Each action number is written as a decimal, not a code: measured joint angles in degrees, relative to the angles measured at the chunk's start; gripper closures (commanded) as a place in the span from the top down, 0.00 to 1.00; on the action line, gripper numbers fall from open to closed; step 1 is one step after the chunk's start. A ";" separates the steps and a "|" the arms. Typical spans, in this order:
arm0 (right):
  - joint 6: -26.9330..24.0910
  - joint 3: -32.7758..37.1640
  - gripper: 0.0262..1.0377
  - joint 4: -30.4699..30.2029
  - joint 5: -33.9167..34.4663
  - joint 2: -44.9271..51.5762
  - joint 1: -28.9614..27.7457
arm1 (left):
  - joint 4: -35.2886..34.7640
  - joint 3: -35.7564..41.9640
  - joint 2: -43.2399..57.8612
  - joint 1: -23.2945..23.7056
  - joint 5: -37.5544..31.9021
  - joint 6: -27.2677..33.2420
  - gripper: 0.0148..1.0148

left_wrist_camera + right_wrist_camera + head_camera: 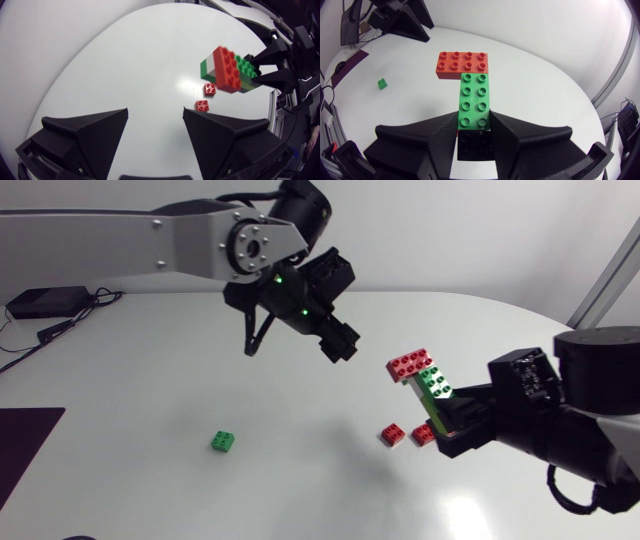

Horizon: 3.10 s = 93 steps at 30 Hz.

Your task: Separate the duplo bricks

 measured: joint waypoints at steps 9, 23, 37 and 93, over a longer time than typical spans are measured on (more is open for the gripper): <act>5.84 4.98 0.18 4.02 5.97 13.38 6.49 | 3.08 -13.40 -9.14 -3.89 -1.97 1.77 0.77; 10.12 7.74 0.18 0.74 6.78 14.73 12.41 | 9.27 -19.23 -12.50 -6.16 -1.99 7.43 0.77; 12.20 9.31 0.18 -2.56 6.58 13.64 15.72 | 15.63 -24.26 -12.96 -7.06 -2.01 8.22 0.77; 16.41 6.10 0.18 1.27 10.01 14.97 26.60 | 9.31 -20.76 -11.47 3.19 15.50 4.98 0.26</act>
